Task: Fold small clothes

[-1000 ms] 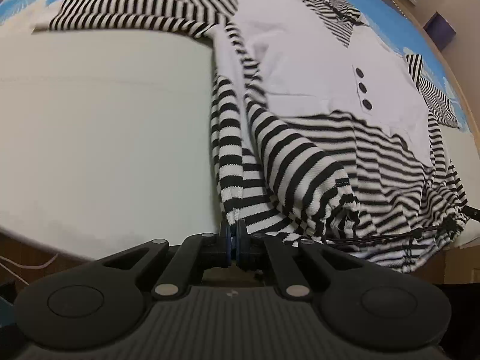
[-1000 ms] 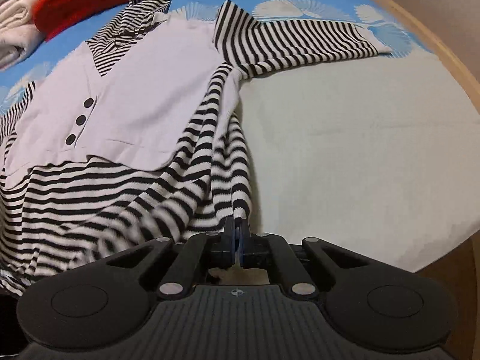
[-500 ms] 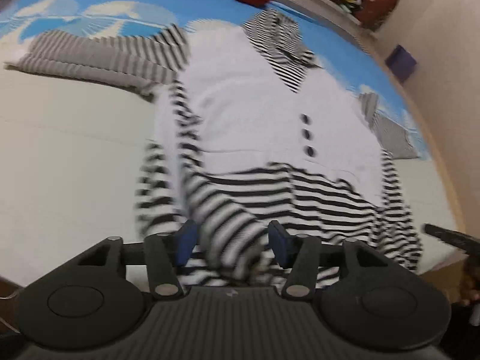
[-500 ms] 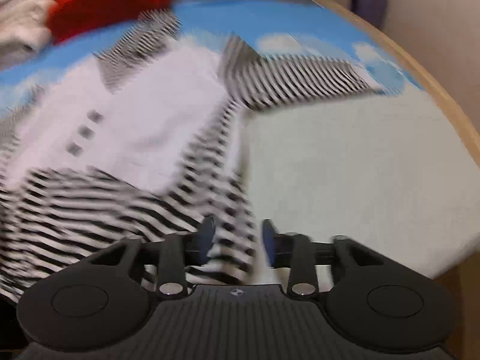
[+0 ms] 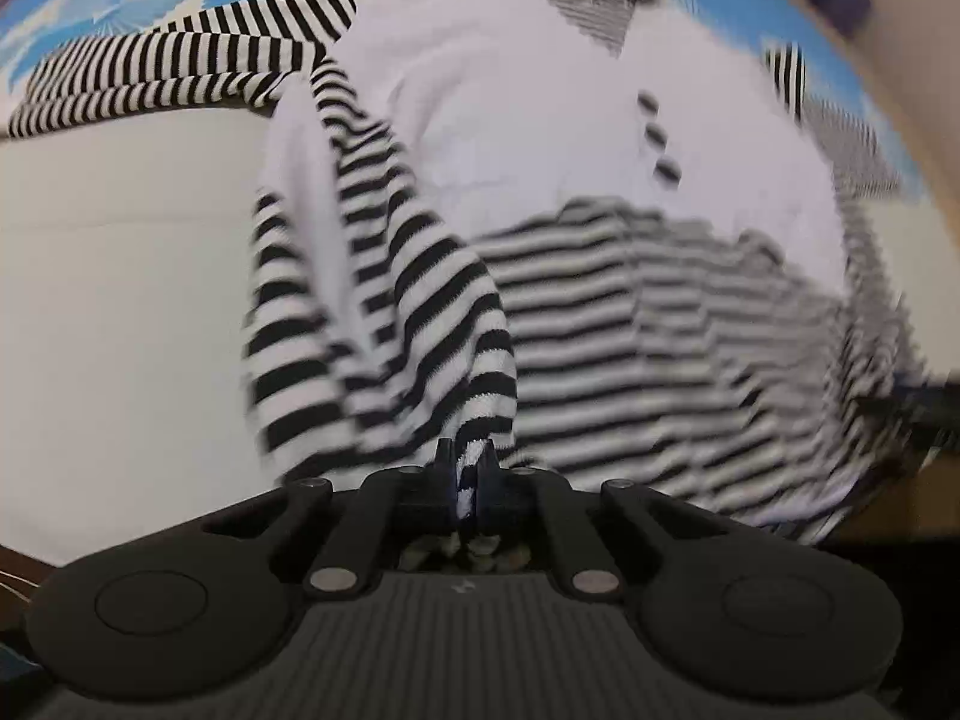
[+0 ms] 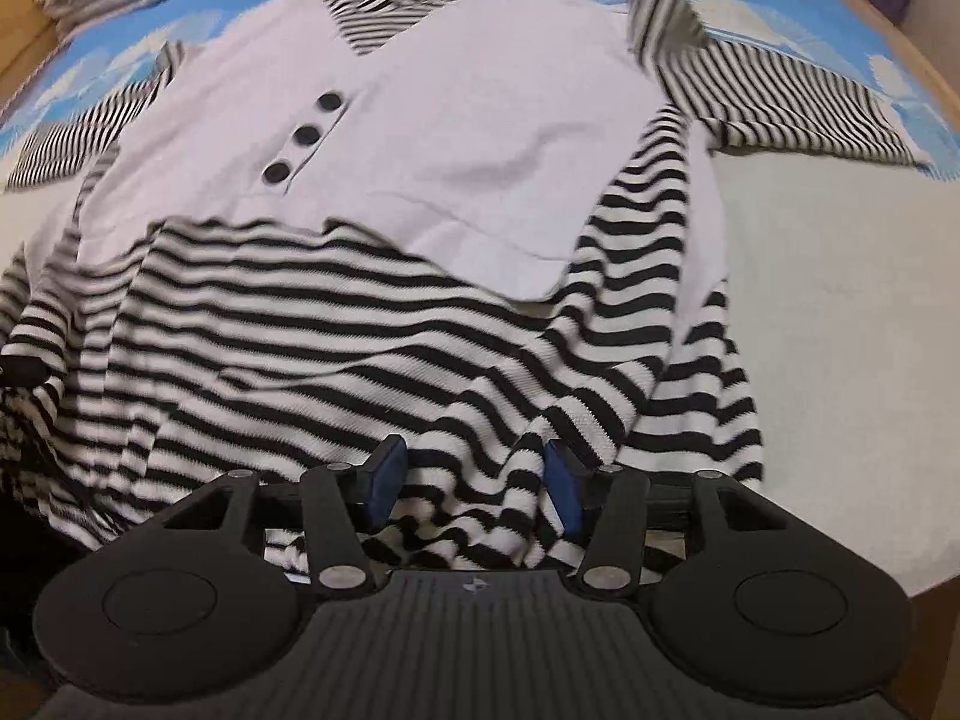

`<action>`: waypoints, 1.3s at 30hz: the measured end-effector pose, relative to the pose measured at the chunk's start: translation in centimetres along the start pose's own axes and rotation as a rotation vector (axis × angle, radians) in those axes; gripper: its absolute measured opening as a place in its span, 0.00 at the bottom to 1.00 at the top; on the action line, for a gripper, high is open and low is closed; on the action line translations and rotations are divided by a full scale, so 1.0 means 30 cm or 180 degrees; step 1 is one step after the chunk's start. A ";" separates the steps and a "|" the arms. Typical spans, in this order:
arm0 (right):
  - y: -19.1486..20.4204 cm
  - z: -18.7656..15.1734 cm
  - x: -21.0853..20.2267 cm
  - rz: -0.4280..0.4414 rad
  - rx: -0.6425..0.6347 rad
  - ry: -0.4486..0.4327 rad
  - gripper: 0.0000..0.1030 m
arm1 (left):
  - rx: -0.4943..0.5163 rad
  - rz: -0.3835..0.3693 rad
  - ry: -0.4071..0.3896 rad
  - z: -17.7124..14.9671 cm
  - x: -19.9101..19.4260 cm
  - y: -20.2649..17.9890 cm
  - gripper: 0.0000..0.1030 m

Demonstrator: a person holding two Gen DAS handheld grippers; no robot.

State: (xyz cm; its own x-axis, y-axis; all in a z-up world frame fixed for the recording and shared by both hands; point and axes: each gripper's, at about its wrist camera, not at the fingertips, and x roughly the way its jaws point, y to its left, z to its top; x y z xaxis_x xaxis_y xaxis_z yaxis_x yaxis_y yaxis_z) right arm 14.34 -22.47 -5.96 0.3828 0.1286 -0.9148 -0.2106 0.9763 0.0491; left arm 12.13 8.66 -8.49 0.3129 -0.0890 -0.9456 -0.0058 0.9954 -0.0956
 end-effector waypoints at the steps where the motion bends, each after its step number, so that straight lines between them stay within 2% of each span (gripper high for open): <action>1: 0.005 -0.006 0.002 -0.0019 -0.0078 0.0011 0.36 | 0.0052 0.0057 0.0061 -0.012 -0.002 0.009 0.05; 2: 0.004 -0.015 0.004 -0.0049 -0.0131 0.0058 0.18 | 0.0092 0.0123 0.0149 -0.026 0.004 0.019 0.05; 3: 0.000 -0.025 0.008 -0.0066 -0.0139 0.0107 0.07 | 0.0115 0.0165 0.0239 -0.041 0.011 0.029 0.05; 6: -0.039 -0.041 -0.011 0.0041 -0.0073 0.0147 0.03 | 0.0245 0.0184 0.0368 -0.061 0.031 0.036 0.05; 7: -0.051 -0.045 -0.022 0.0076 -0.0062 0.0142 0.03 | 0.0216 0.0164 0.0360 -0.059 0.028 0.042 0.05; 10: -0.090 -0.054 -0.046 0.0098 0.0026 0.0207 0.03 | -0.0001 0.0010 0.0207 -0.033 -0.004 0.059 0.18; 11: -0.101 -0.056 -0.054 0.0102 0.0037 0.0213 0.03 | -0.0032 -0.0061 0.0106 -0.020 -0.022 0.057 0.27; 12: -0.110 -0.057 -0.062 0.0106 0.0053 0.0199 0.03 | -0.0036 -0.0110 -0.0019 -0.009 -0.041 0.053 0.32; 14: -0.123 -0.053 -0.081 0.0111 0.0118 0.0132 0.03 | -0.0001 -0.0135 -0.0257 0.006 -0.079 0.041 0.32; 16: -0.119 -0.046 -0.117 0.0188 0.0171 -0.0013 0.03 | 0.0030 -0.0144 -0.0364 0.016 -0.092 0.026 0.32; 18: -0.110 -0.028 -0.156 0.0329 0.0204 -0.0224 0.07 | 0.0068 -0.0116 -0.0295 0.019 -0.065 0.010 0.32; 19: -0.107 -0.023 -0.165 0.0372 0.0227 -0.0292 0.07 | 0.0128 -0.0009 -0.0157 0.014 -0.037 0.004 0.32; 20: -0.101 -0.017 -0.163 0.0395 0.0236 -0.0295 0.09 | 0.0197 0.0190 0.0088 0.000 0.009 -0.003 0.32; 21: -0.094 -0.016 -0.149 0.0382 0.0225 -0.0228 0.15 | 0.0215 0.0316 0.0279 -0.012 0.047 0.000 0.32; 23: -0.069 -0.023 -0.090 0.0169 0.0094 0.0056 0.22 | 0.0247 0.0325 0.0254 -0.013 0.049 -0.009 0.32; 26: -0.047 -0.037 -0.026 -0.0122 -0.0050 0.0360 0.23 | 0.0179 0.0147 -0.0062 -0.003 -0.014 -0.007 0.40; 27: -0.045 -0.037 -0.026 -0.0123 -0.0049 0.0357 0.24 | 0.0160 0.0131 -0.0039 -0.004 -0.009 -0.006 0.43; 29: -0.045 -0.025 -0.039 -0.0103 -0.0033 0.0295 0.24 | 0.0137 0.0223 0.0209 -0.009 0.031 0.003 0.43; 30: -0.048 -0.019 -0.049 -0.0093 -0.0006 0.0241 0.24 | 0.0132 0.0247 0.0228 -0.009 0.039 0.006 0.43; 31: -0.051 -0.014 -0.064 -0.0094 0.0023 0.0153 0.24 | 0.0130 0.0257 0.0123 -0.004 0.024 0.008 0.43; 32: -0.052 -0.009 -0.081 -0.0101 0.0057 0.0046 0.24 | 0.0139 0.0277 -0.0102 0.009 -0.013 0.004 0.43; 34: -0.065 0.011 -0.122 -0.0109 0.0147 -0.0224 0.24 | 0.0128 0.0345 -0.0557 0.034 -0.088 0.000 0.51; 35: -0.073 0.020 -0.141 -0.0127 0.0199 -0.0369 0.24 | 0.0054 0.0363 -0.0802 0.041 -0.127 0.003 0.63; 36: -0.082 0.031 -0.160 -0.0164 0.0255 -0.0521 0.24 | -0.0034 0.0370 -0.0973 0.052 -0.155 0.011 0.70; 39: -0.115 0.058 -0.197 -0.0229 0.0427 -0.0897 0.24 | -0.0238 0.0403 -0.1330 0.117 -0.205 0.041 0.69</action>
State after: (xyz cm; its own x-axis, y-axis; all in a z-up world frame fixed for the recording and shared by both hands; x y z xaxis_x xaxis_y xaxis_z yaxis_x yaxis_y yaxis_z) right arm 14.38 -26.29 -0.02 0.6304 0.0831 -0.7718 -0.0607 0.9965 0.0578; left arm 13.54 10.55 -1.68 0.6623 0.0708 -0.7459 -0.1326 0.9909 -0.0237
